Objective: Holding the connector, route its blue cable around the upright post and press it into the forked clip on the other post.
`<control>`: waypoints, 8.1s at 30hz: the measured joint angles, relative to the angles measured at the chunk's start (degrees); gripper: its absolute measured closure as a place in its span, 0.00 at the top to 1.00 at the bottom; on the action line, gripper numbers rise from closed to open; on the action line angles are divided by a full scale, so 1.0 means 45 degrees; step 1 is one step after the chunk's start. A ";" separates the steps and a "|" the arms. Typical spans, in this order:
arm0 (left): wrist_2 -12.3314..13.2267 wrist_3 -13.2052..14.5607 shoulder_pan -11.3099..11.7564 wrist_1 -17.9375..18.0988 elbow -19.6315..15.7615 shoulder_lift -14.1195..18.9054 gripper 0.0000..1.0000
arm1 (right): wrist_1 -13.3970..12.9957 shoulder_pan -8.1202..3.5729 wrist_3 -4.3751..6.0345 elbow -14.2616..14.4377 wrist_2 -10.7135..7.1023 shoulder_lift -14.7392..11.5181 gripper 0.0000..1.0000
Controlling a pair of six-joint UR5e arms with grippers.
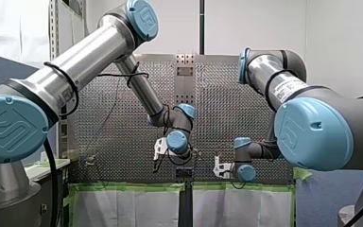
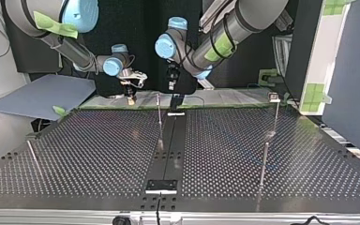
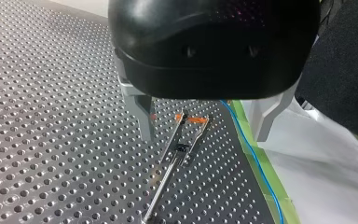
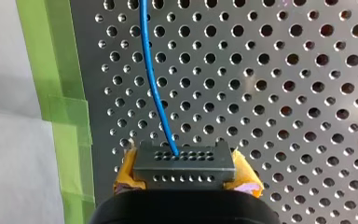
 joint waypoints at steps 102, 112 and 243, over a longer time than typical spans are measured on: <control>-0.0755 -0.0005 -0.0024 -0.0071 -0.0028 -0.0953 0.99 | -0.3687 -0.0353 0.0263 0.4773 -0.1847 -0.2683 0.00; -0.0658 -0.0328 -0.0143 0.0240 -0.0030 -0.0955 0.99 | -0.4065 -0.0395 0.0285 0.5162 -0.2031 -0.2818 0.00; -0.3231 -0.2002 -0.1298 1.0642 0.0219 -0.4026 0.99 | -0.4669 -0.0509 0.0714 0.5550 -0.1940 -0.3365 0.00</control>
